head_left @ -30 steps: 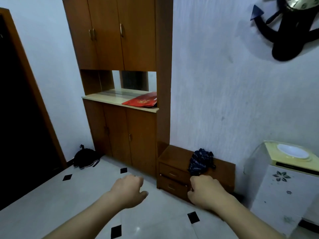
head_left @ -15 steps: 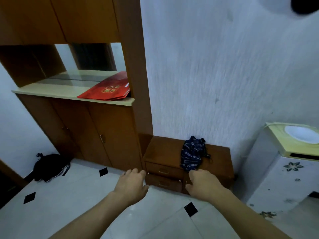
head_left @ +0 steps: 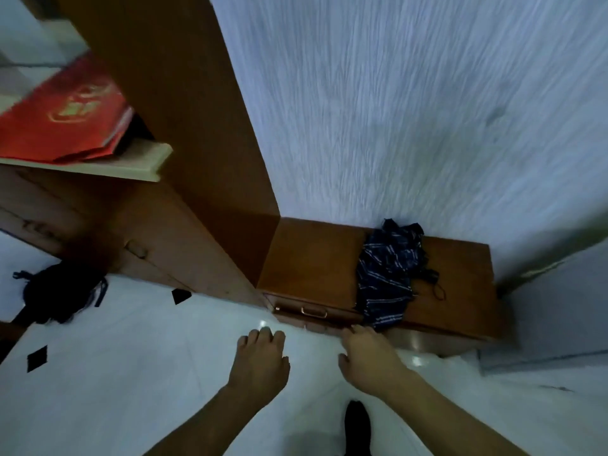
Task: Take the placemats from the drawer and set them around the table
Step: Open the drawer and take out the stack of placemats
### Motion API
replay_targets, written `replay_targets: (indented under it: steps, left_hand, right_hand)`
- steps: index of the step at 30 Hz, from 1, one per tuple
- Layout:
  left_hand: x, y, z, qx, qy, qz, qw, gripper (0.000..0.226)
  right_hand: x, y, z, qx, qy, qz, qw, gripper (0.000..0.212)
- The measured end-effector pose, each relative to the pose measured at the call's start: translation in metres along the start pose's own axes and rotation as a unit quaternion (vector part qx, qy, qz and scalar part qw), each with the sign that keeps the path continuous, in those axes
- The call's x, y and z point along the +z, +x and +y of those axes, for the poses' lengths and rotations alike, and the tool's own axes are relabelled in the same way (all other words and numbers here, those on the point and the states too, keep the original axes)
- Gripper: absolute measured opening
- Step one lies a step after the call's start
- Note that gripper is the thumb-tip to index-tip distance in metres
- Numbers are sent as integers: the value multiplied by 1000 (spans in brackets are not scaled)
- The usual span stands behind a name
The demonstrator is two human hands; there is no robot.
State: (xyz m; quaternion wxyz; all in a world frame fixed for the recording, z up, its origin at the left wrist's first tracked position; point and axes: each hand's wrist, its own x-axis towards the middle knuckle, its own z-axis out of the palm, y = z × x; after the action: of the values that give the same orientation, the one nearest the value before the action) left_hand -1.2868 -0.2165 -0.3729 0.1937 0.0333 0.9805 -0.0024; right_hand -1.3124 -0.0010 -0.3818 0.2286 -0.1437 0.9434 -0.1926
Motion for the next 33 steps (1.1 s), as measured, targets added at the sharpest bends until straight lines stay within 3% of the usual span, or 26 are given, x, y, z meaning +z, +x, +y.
replay_targets:
  steps: [6, 10, 18, 26, 29, 33]
  left_hand:
    - [89, 128, -7, 42, -20, -38, 998, 42]
    - [170, 203, -10, 82, -14, -66, 994, 49]
    - [286, 299, -33, 159, 36, -62, 985, 53]
    - [347, 327, -59, 245, -3, -39, 969, 48]
    - [357, 325, -62, 245, -25, -16, 969, 50]
    - [360, 299, -60, 225, 3, -54, 973, 63]
  right_hand:
    - [72, 93, 40, 16, 10, -69, 997, 29]
    - [138, 147, 67, 40, 7, -70, 997, 26]
    - [250, 263, 109, 65, 18, -43, 997, 52]
    - [305, 311, 123, 28, -13, -37, 999, 60]
    - [318, 309, 126, 30, -19, -21, 999, 64]
    - [333, 288, 111, 44, -18, -34, 998, 64]
